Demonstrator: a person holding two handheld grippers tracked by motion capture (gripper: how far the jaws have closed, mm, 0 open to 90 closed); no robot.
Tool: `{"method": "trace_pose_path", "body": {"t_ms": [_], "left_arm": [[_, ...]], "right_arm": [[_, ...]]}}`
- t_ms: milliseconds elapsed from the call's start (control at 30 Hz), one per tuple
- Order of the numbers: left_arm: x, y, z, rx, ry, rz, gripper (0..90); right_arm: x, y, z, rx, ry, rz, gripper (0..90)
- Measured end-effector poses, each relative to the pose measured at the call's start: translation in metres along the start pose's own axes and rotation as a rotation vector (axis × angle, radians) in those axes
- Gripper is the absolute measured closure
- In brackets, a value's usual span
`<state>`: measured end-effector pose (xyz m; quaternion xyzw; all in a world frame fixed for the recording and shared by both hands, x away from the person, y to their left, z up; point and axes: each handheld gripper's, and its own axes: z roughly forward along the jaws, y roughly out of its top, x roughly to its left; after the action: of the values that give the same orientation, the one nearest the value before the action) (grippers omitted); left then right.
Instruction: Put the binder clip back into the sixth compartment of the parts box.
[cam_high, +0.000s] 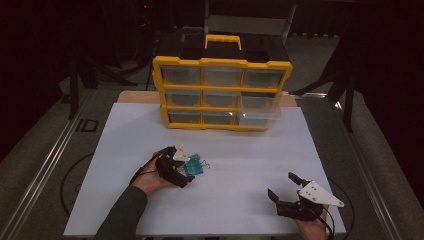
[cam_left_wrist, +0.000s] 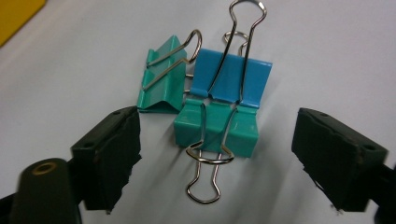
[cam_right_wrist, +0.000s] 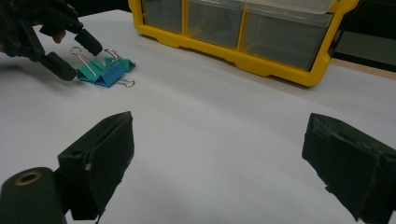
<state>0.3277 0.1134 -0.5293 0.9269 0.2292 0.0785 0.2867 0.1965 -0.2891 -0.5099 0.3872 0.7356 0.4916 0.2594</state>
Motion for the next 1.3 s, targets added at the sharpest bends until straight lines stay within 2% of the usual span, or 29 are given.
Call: {"method": "trace_pose_path", "body": {"t_ms": [67,100,133,167,300,433,600,700,967,1267,1300], "left_arm": [[0.001,0.000,0.001,-0.001,-0.008,-0.003,27.2],[0.002,0.000,0.001,0.001,-0.015,-0.002,27.2],[0.002,0.000,0.002,0.000,-0.020,-0.003,32.8],[0.004,0.000,0.003,0.000,-0.033,-0.005,34.4],[0.005,0.000,0.007,0.021,-0.037,0.004,42.0],[0.006,0.000,0.006,0.018,-0.048,0.000,48.4],[0.005,-0.001,0.002,0.019,-0.049,0.004,50.1],[0.005,-0.003,-0.003,-0.010,-0.063,-0.013,50.2],[0.001,-0.003,-0.010,-0.030,-0.066,-0.010,50.2],[0.002,0.000,-0.031,-0.082,-0.061,-0.029,50.2],[0.003,0.001,-0.037,-0.097,-0.060,-0.033,50.2]], "right_arm": [[0.000,0.000,0.000,0.001,0.000,-0.002,9.1],[0.000,0.000,0.000,0.001,0.000,-0.002,9.1],[0.000,0.000,0.000,0.002,-0.001,-0.002,9.2],[0.000,0.000,0.000,0.002,-0.002,-0.002,9.1],[0.000,0.000,0.000,0.002,-0.004,0.000,9.2],[0.000,0.000,0.000,0.002,-0.005,-0.001,9.2],[0.000,0.000,0.000,0.003,-0.004,-0.002,9.3],[0.000,0.000,0.000,0.004,-0.003,-0.003,9.3],[0.000,0.000,0.001,0.002,-0.002,0.002,9.3],[-0.001,0.000,0.001,-0.013,0.003,0.015,9.1],[-0.001,0.000,0.002,-0.014,0.004,0.015,9.1]]}}
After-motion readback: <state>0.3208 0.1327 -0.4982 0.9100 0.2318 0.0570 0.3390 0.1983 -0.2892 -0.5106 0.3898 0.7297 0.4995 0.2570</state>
